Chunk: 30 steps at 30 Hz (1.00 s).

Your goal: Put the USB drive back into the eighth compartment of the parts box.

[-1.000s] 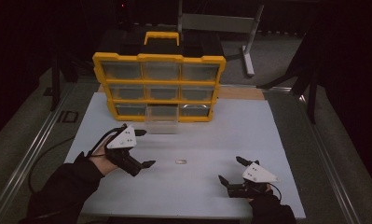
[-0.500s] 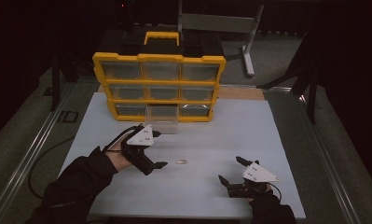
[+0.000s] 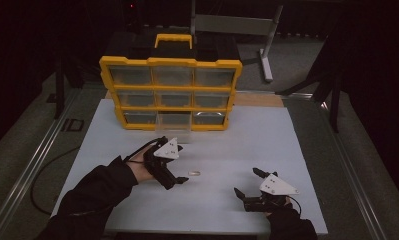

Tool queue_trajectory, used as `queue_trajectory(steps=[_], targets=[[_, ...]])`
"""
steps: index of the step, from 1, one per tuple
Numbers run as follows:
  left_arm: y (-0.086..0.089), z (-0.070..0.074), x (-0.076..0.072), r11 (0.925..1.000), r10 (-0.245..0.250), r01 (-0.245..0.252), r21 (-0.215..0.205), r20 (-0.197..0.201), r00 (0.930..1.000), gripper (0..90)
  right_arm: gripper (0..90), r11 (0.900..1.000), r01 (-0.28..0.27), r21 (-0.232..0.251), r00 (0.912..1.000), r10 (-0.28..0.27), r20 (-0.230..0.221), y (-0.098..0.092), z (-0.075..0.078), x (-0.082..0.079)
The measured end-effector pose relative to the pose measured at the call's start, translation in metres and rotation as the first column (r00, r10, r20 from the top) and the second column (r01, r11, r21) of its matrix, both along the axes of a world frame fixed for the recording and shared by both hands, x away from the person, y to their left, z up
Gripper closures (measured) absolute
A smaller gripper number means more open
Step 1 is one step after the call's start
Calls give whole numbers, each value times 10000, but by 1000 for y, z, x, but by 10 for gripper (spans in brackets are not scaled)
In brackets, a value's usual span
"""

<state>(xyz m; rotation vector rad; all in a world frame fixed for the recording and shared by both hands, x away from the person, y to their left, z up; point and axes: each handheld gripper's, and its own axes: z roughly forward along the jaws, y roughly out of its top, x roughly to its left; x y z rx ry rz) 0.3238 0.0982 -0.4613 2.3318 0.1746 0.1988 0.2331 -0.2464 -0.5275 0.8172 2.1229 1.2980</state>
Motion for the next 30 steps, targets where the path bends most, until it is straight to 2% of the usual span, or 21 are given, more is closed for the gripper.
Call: queue_trajectory(steps=[4, 5, 6, 7, 11, 20, 22, 30], targets=[[-4, -4, 2, 9997, -166, 169, 162, -175, 9997, 5, 84, 10000, 17, 7, 10000, -17, 37, 0, 0, 0], [-6, -7, 5, 9992, -184, 193, 347, -265, 9995, 5, 84, 10000, 18, 8, 10000, -18, 3, 0, 0, 0], [-6, -7, 5, 9992, -184, 193, 347, -265, 9995, 5, 84, 10000, 18, 8, 10000, -18, 3, 0, 0, 0], [-9, -10, 6, 9981, -201, 219, 581, -324, 9993, 5, 84, 10000, 17, -9, 10000, -17, 22, 0, 0, 0], [-15, -15, 9, 9969, -274, 316, 724, -581, 9979, 5, 84, 10000, 19, 9, 10000, -19, -32, 0, 0, 0], [-25, -25, 17, 9905, -359, 441, 1300, -642, 9973, 9, 84, 10000, 24, 16, 10000, -24, 14, 0, 0, 0], [-28, -29, 20, 9892, -255, 373, 1420, -839, 9961, 21, 84, 10000, 21, 42, 10000, -21, -40, -1, 0, 0], [-34, -39, 26, 9815, -252, 402, 1874, -820, 9963, 54, 84, 10000, 19, 53, 10000, -19, -19, 0, 0, 0]])
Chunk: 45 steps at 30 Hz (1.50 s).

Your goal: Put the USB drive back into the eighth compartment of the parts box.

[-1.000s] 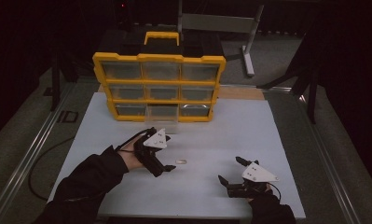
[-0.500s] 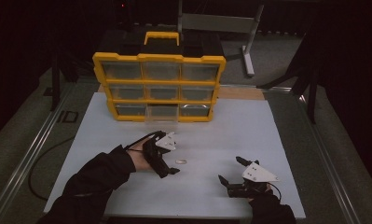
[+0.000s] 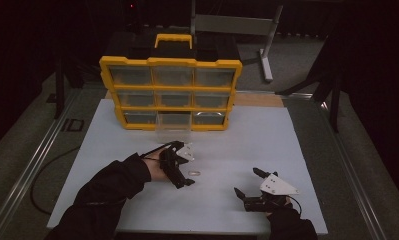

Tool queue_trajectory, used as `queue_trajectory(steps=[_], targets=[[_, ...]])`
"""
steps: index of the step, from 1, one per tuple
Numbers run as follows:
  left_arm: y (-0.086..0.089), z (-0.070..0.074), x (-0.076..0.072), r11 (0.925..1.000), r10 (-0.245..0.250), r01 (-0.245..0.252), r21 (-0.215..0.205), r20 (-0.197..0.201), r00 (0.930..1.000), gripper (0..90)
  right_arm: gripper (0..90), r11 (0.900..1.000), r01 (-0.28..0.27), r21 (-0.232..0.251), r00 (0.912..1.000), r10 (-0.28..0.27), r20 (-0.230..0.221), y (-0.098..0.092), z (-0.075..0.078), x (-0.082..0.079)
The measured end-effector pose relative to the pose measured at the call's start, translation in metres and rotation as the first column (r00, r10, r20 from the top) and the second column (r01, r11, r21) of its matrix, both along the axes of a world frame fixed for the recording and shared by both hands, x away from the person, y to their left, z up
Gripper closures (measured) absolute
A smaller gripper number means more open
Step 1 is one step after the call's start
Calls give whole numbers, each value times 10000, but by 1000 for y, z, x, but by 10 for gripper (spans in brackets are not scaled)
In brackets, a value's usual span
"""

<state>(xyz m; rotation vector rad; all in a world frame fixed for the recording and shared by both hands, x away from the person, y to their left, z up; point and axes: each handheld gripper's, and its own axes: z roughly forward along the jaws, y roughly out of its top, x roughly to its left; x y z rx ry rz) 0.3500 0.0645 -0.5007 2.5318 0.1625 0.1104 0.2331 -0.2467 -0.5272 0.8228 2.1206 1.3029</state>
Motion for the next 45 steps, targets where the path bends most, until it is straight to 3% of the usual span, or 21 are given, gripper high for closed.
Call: queue_trajectory(steps=[14, 16, 18, 21, 24, 28, 34, 45], targets=[[-9, -16, 4, 9964, -230, 252, 815, -271, 9994, 161, 84, 10000, -19, -1, 10000, 19, -32, 0, 0, 0], [-10, -16, 5, 9954, -396, 421, 856, -311, 9987, 225, 85, 10000, -14, 20, 10000, 14, -7, 0, 0, 0], [-11, -16, 5, 9963, -363, 389, 771, -352, 9987, 228, 84, 10000, -18, 4, 10000, 18, -23, 0, 0, 0], [-15, -16, 8, 9942, -341, 356, 1011, -160, 9993, 278, 84, 10000, -9, 24, 10000, 9, 7, 0, 0, 0], [-17, -16, 10, 9936, -229, 257, 1103, -266, 9994, 351, 85, 10000, -24, 12, 10000, 24, -69, 0, 0, 0], [-18, -16, 11, 9932, -209, 210, 1145, -21, 9998, 439, 84, 10000, -35, -36, 10000, 34, -36, 0, 0, 0], [-21, -17, 10, 9937, -283, 284, 1088, -19, 9996, 569, 84, 10000, -56, -7, 10000, 56, -67, 0, -1, 0], [-25, -20, 13, 9918, -401, 437, 1204, -322, 9987, 677, 84, 10000, -48, -11, 10000, 48, -66, 0, -1, 0]])
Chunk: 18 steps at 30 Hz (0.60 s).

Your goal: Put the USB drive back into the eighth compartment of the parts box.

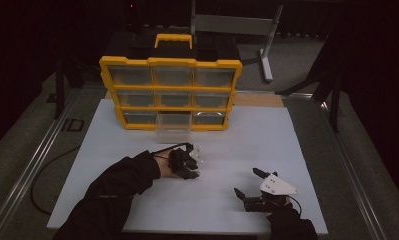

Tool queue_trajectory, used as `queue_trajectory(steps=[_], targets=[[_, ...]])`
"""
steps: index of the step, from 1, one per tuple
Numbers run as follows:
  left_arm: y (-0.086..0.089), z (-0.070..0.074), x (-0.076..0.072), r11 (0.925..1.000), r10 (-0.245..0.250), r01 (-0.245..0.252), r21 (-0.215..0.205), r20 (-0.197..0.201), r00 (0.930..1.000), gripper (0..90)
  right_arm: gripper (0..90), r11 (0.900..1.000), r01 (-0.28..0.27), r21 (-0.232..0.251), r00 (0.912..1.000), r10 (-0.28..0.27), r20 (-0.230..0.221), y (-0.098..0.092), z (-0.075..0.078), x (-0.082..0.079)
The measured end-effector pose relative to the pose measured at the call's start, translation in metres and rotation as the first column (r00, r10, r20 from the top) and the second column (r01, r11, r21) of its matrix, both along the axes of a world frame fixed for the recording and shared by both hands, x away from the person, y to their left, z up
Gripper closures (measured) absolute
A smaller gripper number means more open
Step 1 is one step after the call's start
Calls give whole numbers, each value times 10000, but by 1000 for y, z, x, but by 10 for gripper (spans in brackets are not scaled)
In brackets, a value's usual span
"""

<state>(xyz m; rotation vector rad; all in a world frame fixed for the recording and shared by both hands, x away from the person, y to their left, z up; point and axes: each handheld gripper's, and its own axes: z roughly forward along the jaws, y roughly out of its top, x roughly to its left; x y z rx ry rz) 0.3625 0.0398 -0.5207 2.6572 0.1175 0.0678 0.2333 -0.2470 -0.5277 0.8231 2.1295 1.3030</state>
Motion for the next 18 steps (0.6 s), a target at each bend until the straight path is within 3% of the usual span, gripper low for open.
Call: queue_trajectory(steps=[11, 18], targets=[[1, -2, 4, 9999, 12, -19, -159, -433, 9991, 730, 84, 10000, -8, 1, 10000, 8, -10, 0, 0, 0], [0, -1, 6, 9999, 105, -106, -43, -410, 9991, 790, 84, 10000, -16, -6, 10000, 16, -24, 0, 0, 0]])
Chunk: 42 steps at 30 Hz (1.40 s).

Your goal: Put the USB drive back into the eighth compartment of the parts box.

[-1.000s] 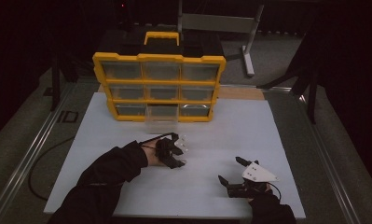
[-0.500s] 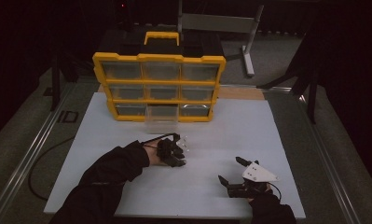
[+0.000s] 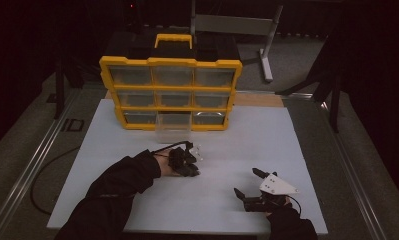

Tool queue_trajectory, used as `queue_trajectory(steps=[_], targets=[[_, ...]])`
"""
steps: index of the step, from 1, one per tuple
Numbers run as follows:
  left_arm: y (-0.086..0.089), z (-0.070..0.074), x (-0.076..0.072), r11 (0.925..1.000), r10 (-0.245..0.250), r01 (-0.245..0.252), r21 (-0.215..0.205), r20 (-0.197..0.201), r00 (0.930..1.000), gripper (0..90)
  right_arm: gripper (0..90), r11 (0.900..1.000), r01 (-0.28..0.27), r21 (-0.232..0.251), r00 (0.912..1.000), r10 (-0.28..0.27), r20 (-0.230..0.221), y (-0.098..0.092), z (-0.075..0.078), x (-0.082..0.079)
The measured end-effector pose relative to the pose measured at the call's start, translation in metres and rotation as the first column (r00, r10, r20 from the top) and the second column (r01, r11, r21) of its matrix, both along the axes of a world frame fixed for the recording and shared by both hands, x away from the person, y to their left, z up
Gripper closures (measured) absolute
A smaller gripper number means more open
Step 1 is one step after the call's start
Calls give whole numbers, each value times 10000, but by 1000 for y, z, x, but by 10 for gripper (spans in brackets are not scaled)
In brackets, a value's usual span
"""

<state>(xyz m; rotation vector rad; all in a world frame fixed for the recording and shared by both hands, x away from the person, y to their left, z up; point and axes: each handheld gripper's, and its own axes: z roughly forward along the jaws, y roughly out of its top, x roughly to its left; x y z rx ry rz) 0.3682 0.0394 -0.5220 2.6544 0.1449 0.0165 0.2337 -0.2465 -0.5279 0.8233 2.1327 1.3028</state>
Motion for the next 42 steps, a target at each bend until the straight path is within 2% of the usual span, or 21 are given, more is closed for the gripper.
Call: queue_trajectory(steps=[13, 18, 21, 30, 32, 33, 38, 39, 42], targets=[[-3, 4, -4, 9996, -126, 117, 256, 344, 9993, 799, 84, 10000, 35, 53, 10000, -35, 7, 0, 1, 0], [-1, 9, -5, 9999, -112, 108, 124, 288, 9995, 799, 85, 10000, 35, 39, 10000, -35, 6, 0, 1, 0], [-1, 13, -6, 9997, -158, 152, 197, 325, 9993, 799, 84, 10000, 29, 15, 10000, -29, -3, -1, 0, 1], [3, 31, -8, 9999, -53, 61, -108, 708, 9975, 800, 85, 10000, 62, 58, 10000, -63, 46, 0, 1, 0], [4, 34, -8, 9999, -56, 65, -124, 729, 9973, 800, 84, 10000, 37, 30, 10000, -37, 20, -1, 0, 1], [4, 36, -8, 9999, -37, 46, -150, 581, 9983, 800, 85, 10000, 27, 55, 10000, -27, 9, -1, 0, 1], [5, 40, -9, 9999, -71, 77, -97, 670, 9977, 799, 84, 10000, 46, 29, 10000, -46, 2, -1, 0, 1], [7, 41, -8, 9998, -34, 43, -170, 559, 9984, 799, 84, 10000, 46, 29, 10000, -46, 2, -1, 0, 1], [9, 44, -8, 9997, 49, -33, -245, 665, 9978, 800, 85, 10000, 64, 38, 10000, -65, 14, 0, 0, 1]])
